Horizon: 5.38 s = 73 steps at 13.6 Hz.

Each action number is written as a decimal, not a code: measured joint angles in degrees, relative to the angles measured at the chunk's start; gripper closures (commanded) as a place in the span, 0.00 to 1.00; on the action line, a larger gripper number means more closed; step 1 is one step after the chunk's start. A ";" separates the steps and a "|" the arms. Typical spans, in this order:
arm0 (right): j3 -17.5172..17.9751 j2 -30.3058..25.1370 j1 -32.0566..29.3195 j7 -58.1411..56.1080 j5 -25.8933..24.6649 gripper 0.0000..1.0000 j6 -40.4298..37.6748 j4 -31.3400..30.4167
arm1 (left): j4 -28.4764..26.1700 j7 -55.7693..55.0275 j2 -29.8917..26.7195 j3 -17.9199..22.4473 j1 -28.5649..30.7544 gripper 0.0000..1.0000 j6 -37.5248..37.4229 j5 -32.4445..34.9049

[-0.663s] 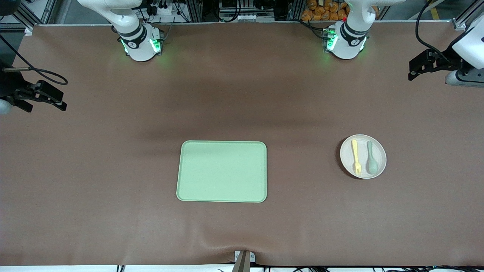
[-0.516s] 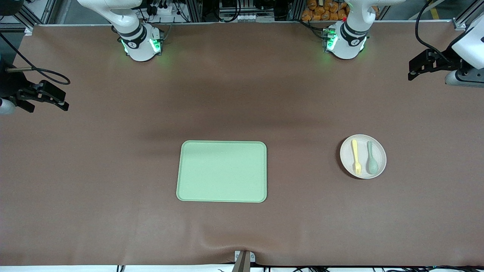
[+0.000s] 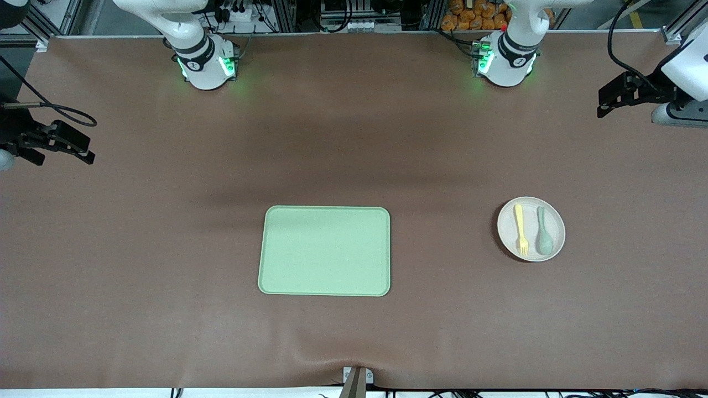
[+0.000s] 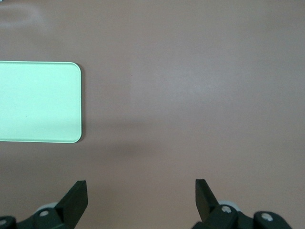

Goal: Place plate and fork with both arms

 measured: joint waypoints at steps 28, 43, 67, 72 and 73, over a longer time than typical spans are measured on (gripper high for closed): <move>-0.06 0.24 0.00 0.03 0.04 0.00 -0.11 0.00 | -1.30 0.20 16.66 0.52 8.64 0.00 7.11 0.06; -0.05 0.30 0.00 0.03 0.06 0.00 -0.10 0.00 | -23.57 0.53 32.30 0.54 12.89 0.00 56.62 8.19; -0.05 0.41 0.00 0.04 0.08 0.00 -0.10 0.00 | -23.05 1.21 34.04 -0.56 12.87 1.00 58.45 10.53; -0.05 0.42 0.00 0.04 0.08 0.00 -0.12 0.00 | -21.69 1.21 34.04 -4.04 13.17 1.00 58.48 2.59; -0.06 0.43 0.00 0.04 0.08 0.00 -0.12 0.00 | -21.44 1.21 34.04 -4.90 13.16 1.00 58.48 0.74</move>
